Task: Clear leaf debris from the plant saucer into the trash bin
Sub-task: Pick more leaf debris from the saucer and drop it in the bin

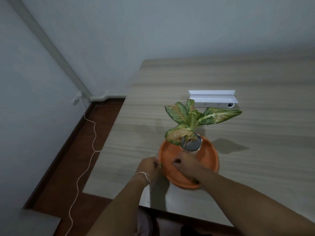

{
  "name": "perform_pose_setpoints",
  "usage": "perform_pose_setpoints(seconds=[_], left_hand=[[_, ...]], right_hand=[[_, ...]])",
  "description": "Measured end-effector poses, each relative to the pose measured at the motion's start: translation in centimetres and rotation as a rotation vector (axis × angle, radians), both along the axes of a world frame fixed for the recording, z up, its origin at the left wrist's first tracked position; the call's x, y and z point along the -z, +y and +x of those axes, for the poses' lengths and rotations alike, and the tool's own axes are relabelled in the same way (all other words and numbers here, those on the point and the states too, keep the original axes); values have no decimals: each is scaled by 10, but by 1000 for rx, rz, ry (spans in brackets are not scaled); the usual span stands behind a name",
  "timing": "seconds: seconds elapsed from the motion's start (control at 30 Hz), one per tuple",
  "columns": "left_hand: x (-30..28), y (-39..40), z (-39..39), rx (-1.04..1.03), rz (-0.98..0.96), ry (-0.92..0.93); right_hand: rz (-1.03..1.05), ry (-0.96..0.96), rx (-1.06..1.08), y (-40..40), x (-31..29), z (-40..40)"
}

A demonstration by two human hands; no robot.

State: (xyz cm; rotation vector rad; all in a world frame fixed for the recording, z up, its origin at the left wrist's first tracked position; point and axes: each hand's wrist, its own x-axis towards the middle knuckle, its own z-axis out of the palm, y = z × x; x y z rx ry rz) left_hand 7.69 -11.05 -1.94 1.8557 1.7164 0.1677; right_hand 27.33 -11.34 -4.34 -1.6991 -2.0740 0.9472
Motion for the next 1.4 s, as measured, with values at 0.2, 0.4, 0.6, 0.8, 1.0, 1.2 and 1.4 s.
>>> perform_pose_setpoints(seconds=[0.2, 0.4, 0.6, 0.8, 1.0, 1.2, 1.4], left_hand=[[-19, -30, -84, -195, 41, 48], [-25, -102, -193, -445, 28, 81], [-21, -188, -277, -702, -23, 114], [-10, -231, -314, -893, -27, 35], [13, -236, -303, -955, -35, -118], [25, -229, -292, -944, -61, -146], [30, -218, -285, -896, -67, -135]], right_hand=[[31, -11, -178, 16, -9, -71], [100, 21, -410, 8, -29, -190], [107, 55, -665, -38, -35, -306], [49, 39, -821, -78, -14, -363], [-21, -17, -791, -85, 8, -364], [-69, -45, -766, -86, 23, -358], [-68, -35, -721, -83, 27, -354]])
